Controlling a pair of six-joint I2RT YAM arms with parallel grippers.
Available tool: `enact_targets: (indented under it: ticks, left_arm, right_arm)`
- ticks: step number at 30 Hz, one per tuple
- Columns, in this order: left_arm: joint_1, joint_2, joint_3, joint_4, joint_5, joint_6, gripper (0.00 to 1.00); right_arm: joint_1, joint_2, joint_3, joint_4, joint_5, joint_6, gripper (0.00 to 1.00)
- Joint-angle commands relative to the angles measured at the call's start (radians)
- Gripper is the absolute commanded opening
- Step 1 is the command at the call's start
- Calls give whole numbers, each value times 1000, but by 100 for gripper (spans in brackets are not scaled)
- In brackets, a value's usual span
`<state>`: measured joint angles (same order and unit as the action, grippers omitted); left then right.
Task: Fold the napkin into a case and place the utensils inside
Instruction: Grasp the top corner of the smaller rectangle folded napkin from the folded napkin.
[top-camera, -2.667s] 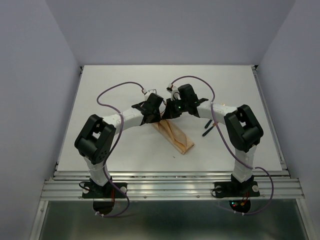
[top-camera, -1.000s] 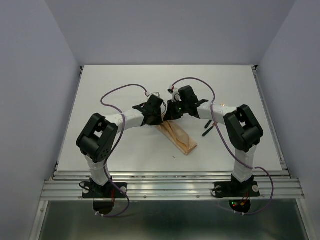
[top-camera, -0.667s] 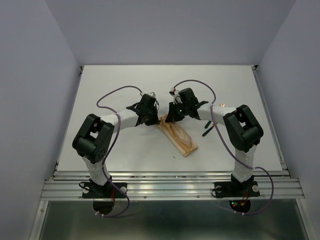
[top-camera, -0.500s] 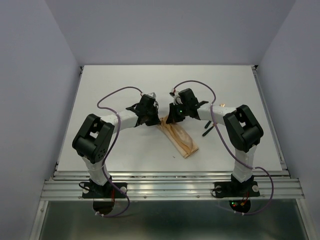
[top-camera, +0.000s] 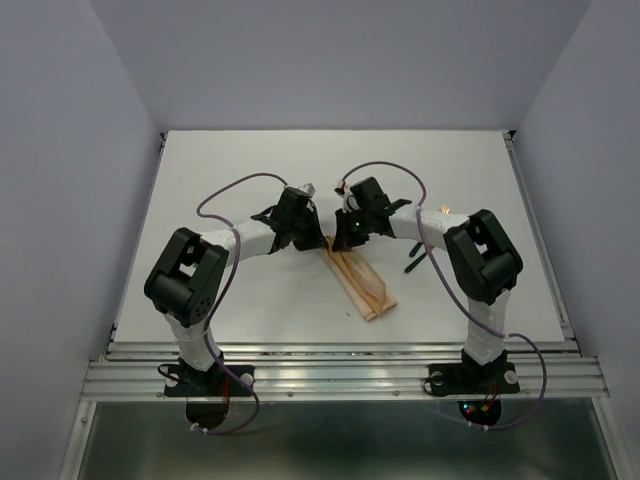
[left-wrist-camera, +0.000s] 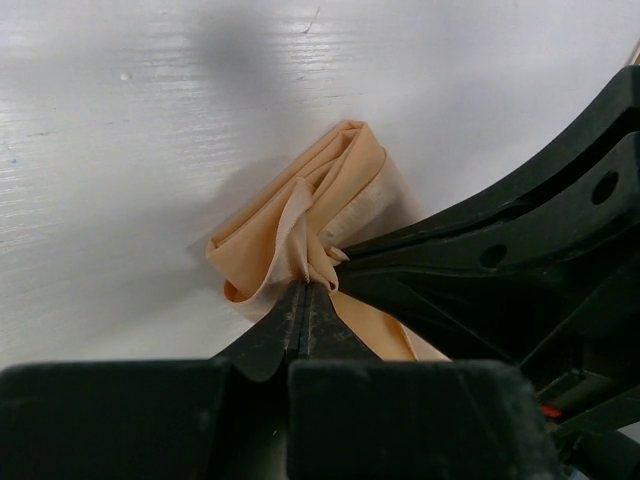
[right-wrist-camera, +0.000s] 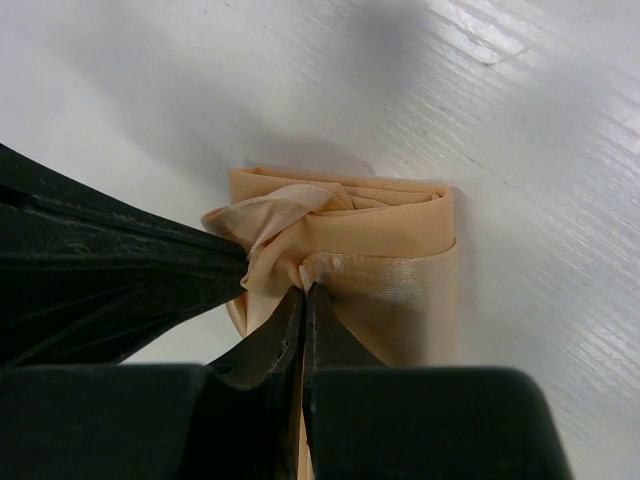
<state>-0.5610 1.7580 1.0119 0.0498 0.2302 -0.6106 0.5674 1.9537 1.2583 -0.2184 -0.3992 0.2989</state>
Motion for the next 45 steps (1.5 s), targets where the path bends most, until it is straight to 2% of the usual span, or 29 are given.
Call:
enact_targets:
  ticks: [1, 13, 20, 24, 29, 31, 32, 35, 39, 43, 45]
  left_arm:
    - [4, -57, 7, 48, 34, -12, 0]
    - [6, -46, 8, 64, 63, -18, 0]
    - [4, -48, 4, 74, 72, -17, 0]
    - [4, -35, -1, 65, 54, -8, 0]
    - [6, -38, -13, 55, 38, 9, 0]
    - [7, -41, -16, 53, 35, 11, 0]
    - [9, -43, -15, 48, 29, 14, 0]
    - [12, -42, -3, 25, 17, 26, 0]
    - [18, -40, 10, 10, 17, 48, 0]
    - [27, -45, 7, 4, 17, 57, 0]
    - [29, -46, 4, 4, 18, 58, 0]
  right_arm:
    - [34, 33, 79, -47, 60, -11, 1]
    - [54, 70, 159, -93, 132, 5, 1]
    - [54, 80, 150, -102, 142, 0, 1]
    - [54, 16, 102, -18, 105, 25, 1]
    - [54, -68, -23, 186, 36, 78, 1]
    - [54, -94, -57, 270, 25, 101, 5]
    - [54, -102, -86, 292, 31, 111, 16]
    - [54, -142, -149, 375, 59, 135, 28]
    - [54, -134, -151, 387, 45, 140, 30]
    - [54, -141, -158, 389, 46, 155, 41]
    - [54, -151, -161, 390, 54, 161, 42]
